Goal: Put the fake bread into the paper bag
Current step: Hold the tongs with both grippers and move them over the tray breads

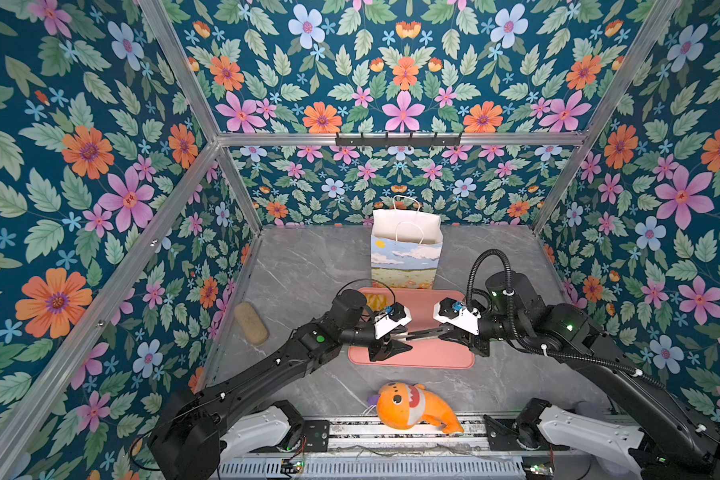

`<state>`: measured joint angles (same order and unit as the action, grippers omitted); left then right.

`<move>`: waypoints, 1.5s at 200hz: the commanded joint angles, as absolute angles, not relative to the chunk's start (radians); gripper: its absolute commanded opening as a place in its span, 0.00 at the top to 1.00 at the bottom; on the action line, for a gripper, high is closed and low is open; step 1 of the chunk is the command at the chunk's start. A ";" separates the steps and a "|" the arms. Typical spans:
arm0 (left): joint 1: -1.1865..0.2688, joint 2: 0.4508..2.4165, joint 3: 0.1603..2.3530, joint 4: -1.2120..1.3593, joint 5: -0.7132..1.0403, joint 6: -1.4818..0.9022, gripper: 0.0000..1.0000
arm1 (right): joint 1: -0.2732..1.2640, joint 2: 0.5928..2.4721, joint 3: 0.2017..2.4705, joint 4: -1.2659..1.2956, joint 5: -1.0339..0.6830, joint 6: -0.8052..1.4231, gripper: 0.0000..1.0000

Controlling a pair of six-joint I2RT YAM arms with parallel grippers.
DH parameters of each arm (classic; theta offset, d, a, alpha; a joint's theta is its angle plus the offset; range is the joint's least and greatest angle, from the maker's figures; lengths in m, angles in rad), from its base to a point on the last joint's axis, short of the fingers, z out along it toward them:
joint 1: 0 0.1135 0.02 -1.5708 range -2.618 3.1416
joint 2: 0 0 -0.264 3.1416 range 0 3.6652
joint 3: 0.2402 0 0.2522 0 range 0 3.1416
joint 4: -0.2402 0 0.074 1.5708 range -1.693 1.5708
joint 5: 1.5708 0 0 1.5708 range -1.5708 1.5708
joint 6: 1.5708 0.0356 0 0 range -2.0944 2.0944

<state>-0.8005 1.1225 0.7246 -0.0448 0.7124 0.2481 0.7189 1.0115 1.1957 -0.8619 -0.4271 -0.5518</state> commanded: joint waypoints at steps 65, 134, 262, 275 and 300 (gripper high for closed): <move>-0.801 1.144 0.770 -0.068 0.728 0.311 0.85 | 0.719 1.008 1.208 -0.827 -0.458 -0.534 0.75; -0.814 1.176 0.848 -0.213 0.685 0.350 0.89 | 0.719 1.075 1.320 -0.982 -0.438 -0.543 0.49; -0.910 1.265 0.980 -0.434 0.550 0.386 0.90 | 0.640 1.181 1.518 -1.211 -0.479 -0.600 0.34; -0.913 1.264 0.984 -0.419 0.547 0.381 0.90 | 0.640 1.213 1.531 -1.238 -0.507 -0.605 0.34; -0.919 1.266 1.005 -0.429 0.546 0.389 0.90 | 0.641 1.233 1.500 -1.227 -0.502 -0.607 0.35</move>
<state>-0.9146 1.2652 0.9863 -0.4168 0.5449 0.3702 0.6403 1.2224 1.5162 -1.1946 -0.4713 -0.5835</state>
